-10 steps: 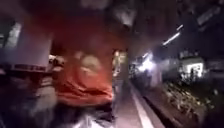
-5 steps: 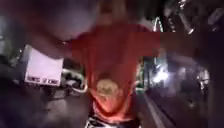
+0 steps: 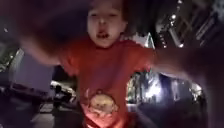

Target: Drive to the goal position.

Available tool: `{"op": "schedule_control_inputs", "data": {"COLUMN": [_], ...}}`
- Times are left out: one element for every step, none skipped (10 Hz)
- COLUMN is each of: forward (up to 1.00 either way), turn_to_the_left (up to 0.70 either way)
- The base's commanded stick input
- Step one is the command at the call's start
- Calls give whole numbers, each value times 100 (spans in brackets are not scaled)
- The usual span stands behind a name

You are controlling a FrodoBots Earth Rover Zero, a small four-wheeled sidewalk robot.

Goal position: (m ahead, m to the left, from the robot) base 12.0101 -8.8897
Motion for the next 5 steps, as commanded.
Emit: {"op": "schedule_control_inputs", "data": {"forward": [22,22,22,0,0], "turn_to_the_left": [0,0,0,0,0]}}
